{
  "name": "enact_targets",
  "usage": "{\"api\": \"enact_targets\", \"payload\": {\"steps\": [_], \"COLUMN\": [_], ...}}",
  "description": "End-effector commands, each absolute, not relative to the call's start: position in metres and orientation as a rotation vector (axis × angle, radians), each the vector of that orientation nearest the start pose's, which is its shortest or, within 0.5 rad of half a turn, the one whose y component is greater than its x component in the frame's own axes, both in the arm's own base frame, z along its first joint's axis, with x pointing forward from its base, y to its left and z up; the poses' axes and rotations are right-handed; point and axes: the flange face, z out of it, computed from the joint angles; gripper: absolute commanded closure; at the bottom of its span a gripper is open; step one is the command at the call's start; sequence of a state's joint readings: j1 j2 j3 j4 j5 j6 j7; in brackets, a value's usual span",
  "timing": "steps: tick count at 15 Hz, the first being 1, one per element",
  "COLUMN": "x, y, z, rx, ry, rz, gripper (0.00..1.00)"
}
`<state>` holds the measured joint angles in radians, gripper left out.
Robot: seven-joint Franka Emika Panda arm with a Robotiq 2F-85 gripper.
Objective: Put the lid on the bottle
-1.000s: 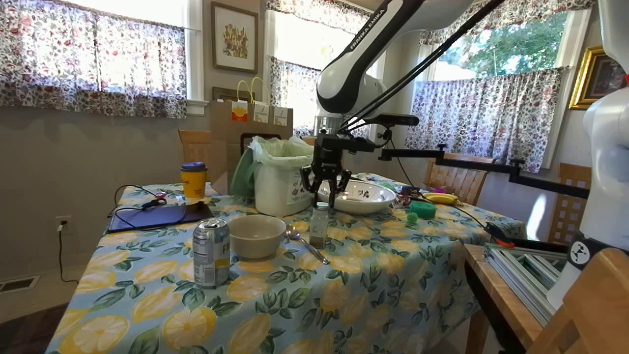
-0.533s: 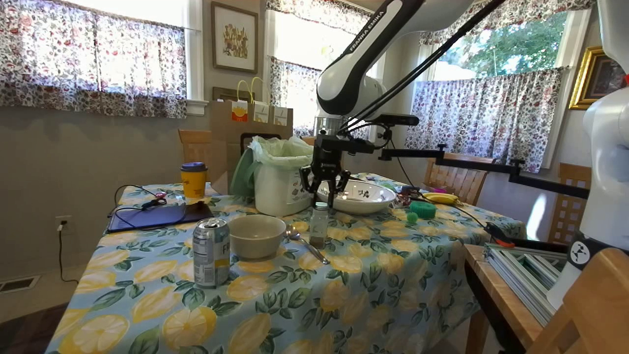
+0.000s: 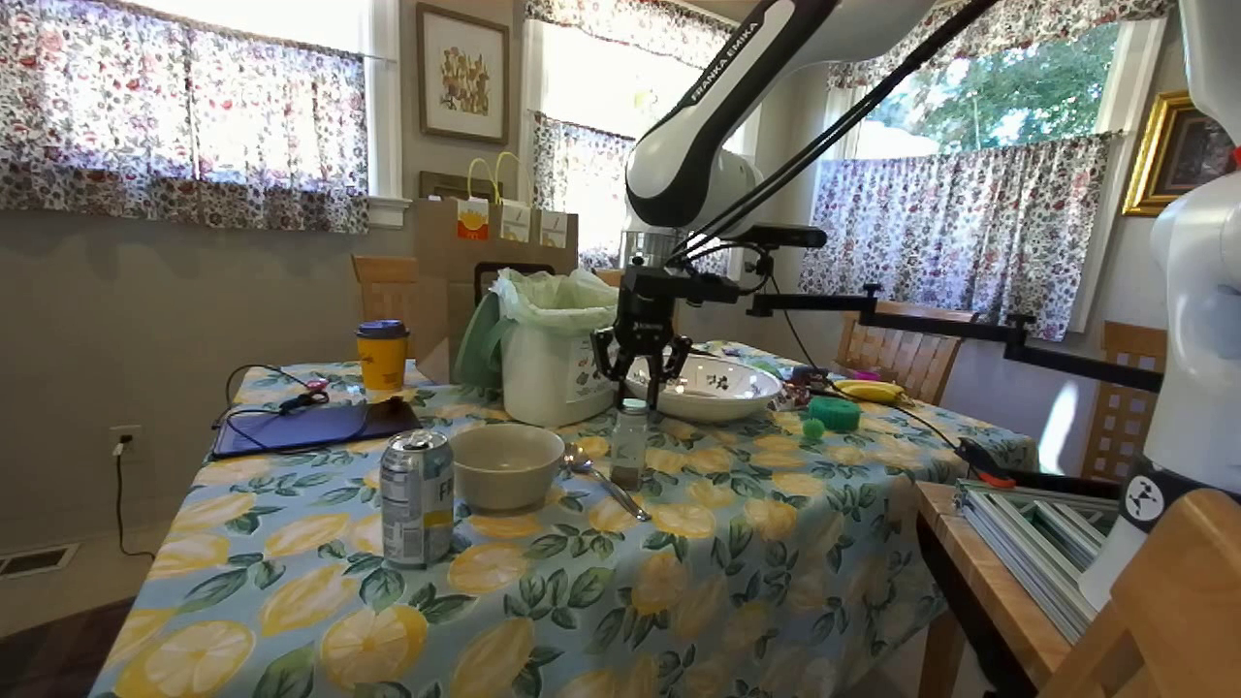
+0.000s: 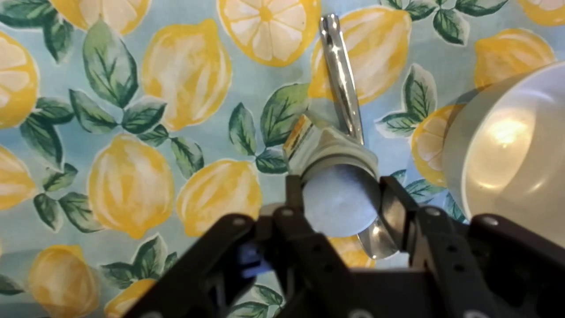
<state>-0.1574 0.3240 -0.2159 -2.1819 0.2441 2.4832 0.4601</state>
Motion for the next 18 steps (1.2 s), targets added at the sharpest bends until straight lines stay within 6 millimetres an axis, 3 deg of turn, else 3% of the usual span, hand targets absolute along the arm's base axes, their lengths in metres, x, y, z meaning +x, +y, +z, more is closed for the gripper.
{"api": "enact_targets", "payload": {"steps": [1, 14, 15, 16, 18], "x": [0.5075, 0.5055, 0.505, 0.5058, 0.5047], "y": [-0.1966, -0.1938, -0.1934, -0.1929, -0.1927], "z": [0.2352, 0.2297, 0.2297, 0.2303, 0.2299], "rx": [-2.7, -2.695, -2.699, -2.693, -2.686], "ry": [1.453, 1.457, 1.456, 1.462, 1.467], "rz": [0.013, 0.01, 0.02, 0.012, 0.03], "gripper": [0.78, 0.78, 0.28, 0.28, 0.15]}}
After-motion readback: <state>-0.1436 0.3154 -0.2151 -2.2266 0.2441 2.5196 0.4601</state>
